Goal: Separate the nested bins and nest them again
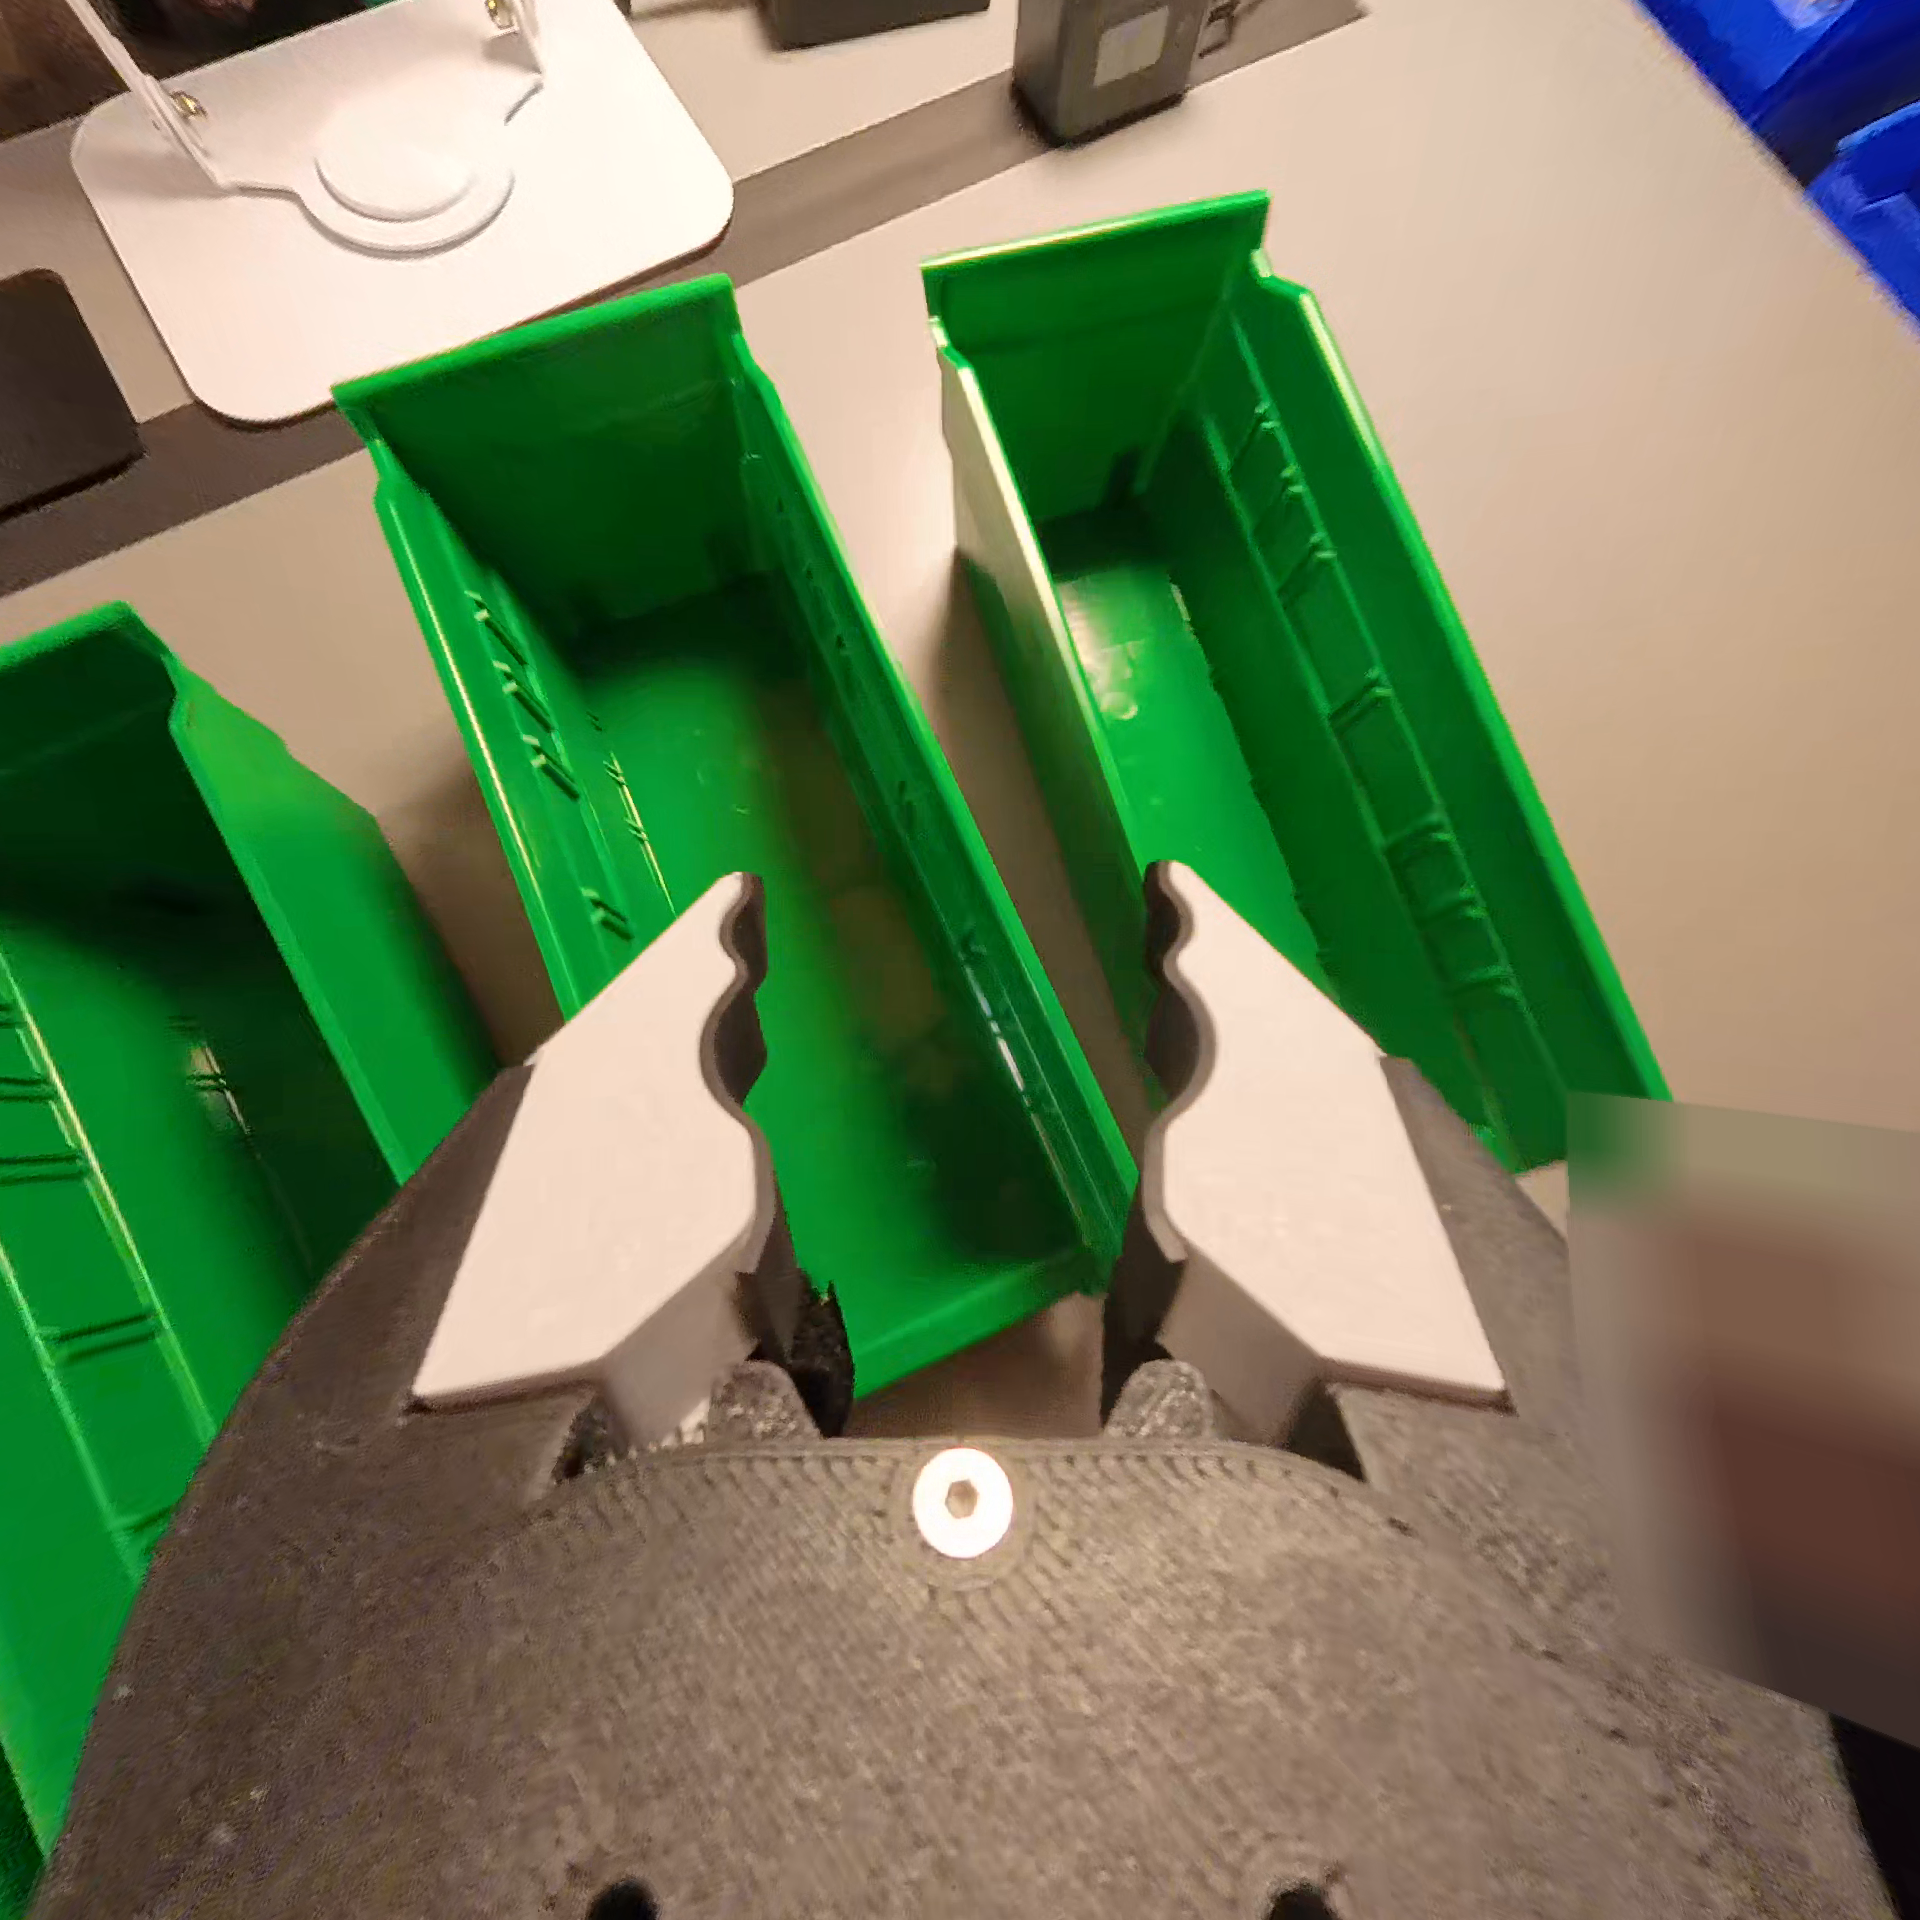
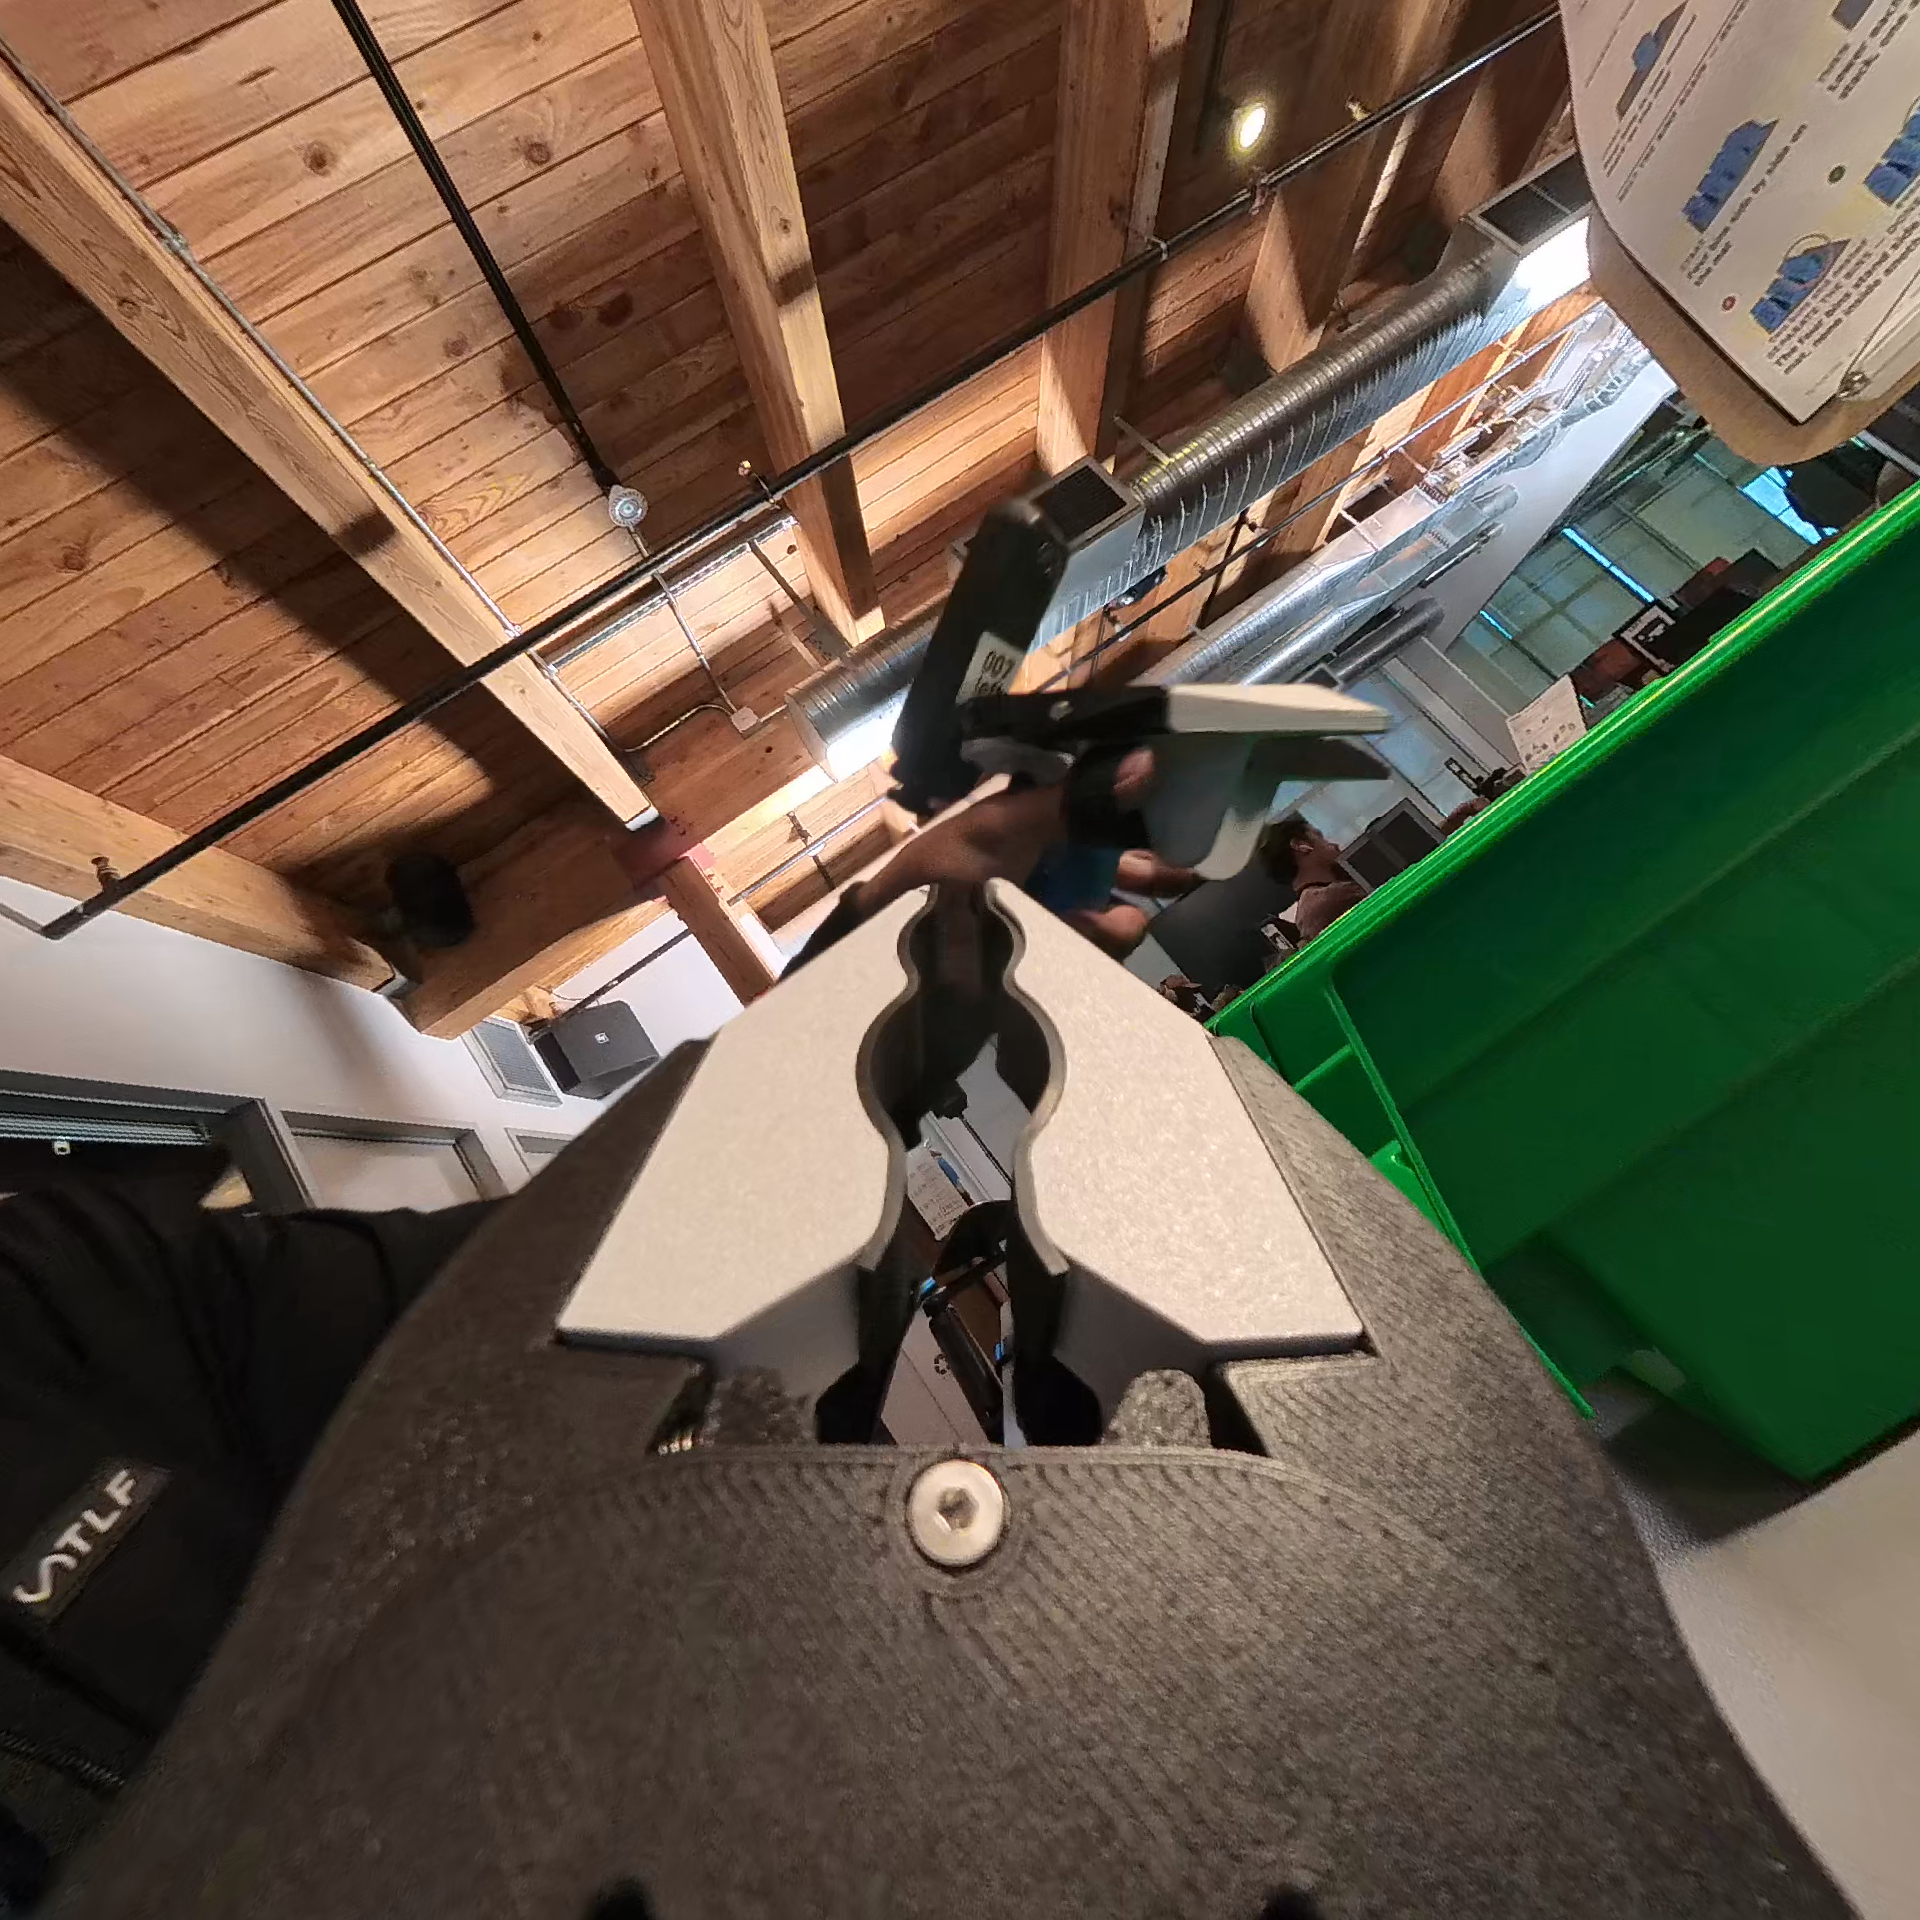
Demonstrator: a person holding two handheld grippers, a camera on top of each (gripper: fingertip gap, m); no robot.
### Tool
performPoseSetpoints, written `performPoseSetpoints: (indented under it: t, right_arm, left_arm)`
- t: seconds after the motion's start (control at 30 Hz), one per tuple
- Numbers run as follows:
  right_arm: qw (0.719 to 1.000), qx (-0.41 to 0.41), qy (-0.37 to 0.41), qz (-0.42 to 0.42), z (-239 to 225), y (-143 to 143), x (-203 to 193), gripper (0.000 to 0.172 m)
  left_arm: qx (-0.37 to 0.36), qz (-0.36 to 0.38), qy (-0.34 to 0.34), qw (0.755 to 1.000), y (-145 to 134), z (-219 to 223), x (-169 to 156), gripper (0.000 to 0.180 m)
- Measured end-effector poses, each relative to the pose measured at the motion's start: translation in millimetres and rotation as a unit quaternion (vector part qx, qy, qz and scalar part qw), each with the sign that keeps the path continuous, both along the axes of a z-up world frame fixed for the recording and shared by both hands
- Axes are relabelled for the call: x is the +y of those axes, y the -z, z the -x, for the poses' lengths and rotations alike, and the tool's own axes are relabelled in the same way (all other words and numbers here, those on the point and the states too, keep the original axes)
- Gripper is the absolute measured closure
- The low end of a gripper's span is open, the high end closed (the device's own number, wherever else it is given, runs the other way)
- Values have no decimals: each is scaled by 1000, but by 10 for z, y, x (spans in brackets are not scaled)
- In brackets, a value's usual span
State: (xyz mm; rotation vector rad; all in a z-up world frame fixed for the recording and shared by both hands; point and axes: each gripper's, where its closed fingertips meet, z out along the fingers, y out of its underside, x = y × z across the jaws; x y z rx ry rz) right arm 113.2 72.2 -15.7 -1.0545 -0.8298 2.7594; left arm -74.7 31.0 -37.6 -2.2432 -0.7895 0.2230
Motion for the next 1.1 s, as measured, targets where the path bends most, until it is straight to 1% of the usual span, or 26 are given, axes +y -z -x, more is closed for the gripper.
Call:
performPoseSetpoints:
  t: [0.07, 0.13, 0.2, 0.3, 0.37, 0.43, 0.5, 0.57, 0.6, 0.63, 0.7, 0.77, 0.83, 0.87, 0.93, 0.97, 1.0, 1.03, 1.1]
  right_arm:
    - [1000, -2, 1, -5, 5, 4, -12, 165]
    - [1000, -7, 4, -12, 19, 15, -28, 163]
    - [999, -15, 19, -33, 40, 34, -50, 158]
    - [992, -30, 82, -95, 65, 70, -15, 152]
    - [982, -43, 131, -131, 74, 95, 62, 144]
    - [967, -60, 178, -173, 91, 130, 149, 138]
    - [945, -80, 224, -224, 117, 178, 232, 132]
    - [918, -114, 259, -279, 184, 276, 298, 117]
    - [904, -134, 263, -308, 229, 347, 299, 113]
    - [893, -156, 261, -332, 280, 425, 293, 105]
    - [881, -185, 250, -355, 359, 524, 263, 97]
    - [869, -228, 241, -368, 449, 652, 279, 93]
    - [856, -275, 223, -376, 537, 804, 294, 94]
    - [850, -295, 218, -378, 573, 869, 318, 98]
    - [839, -312, 231, -381, 608, 907, 435, 111]
    - [834, -316, 252, -376, 599, 894, 535, 127]
    - [829, -319, 270, -371, 576, 879, 629, 148]
    - [824, -325, 286, -366, 545, 876, 728, 156]
    - [818, -330, 300, -364, 500, 874, 850, 159]
  left_arm:
    - [4, -39, 6, 999, -59, -146, -162, 96]
    - [25, -72, 2, 997, -71, -274, -397, 94]
    - [57, -93, -9, 994, -23, -378, -677, 93]
    - [111, -119, -29, 986, 38, -487, -1100, 91]
    - [150, -135, -45, 978, 53, -519, -1367, 90]
    - [186, -150, -65, 969, 74, -526, -1597, 90]
    - [209, -161, -85, 961, 142, -513, -1769, 89]
    - [211, -167, -96, 958, 272, -486, -1840, 87]
    - [203, -171, -94, 960, 349, -484, -1825, 87]
    - [191, -176, -89, 961, 419, -490, -1787, 86]
    - [178, -186, -83, 963, 521, -483, -1696, 87]
    - [171, -186, -83, 964, 628, -441, -1628, 87]
    - [162, -178, -87, 967, 717, -405, -1590, 91]
    - [162, -176, -88, 967, 720, -396, -1582, 90]
    - [174, -192, -88, 962, 659, -405, -1574, 91]
    - [182, -199, -88, 959, 630, -416, -1583, 93]
    - [190, -209, -89, 955, 589, -429, -1600, 94]
    - [199, -224, -90, 950, 539, -446, -1625, 95]
    - [214, -262, -94, 936, 428, -479, -1692, 99]
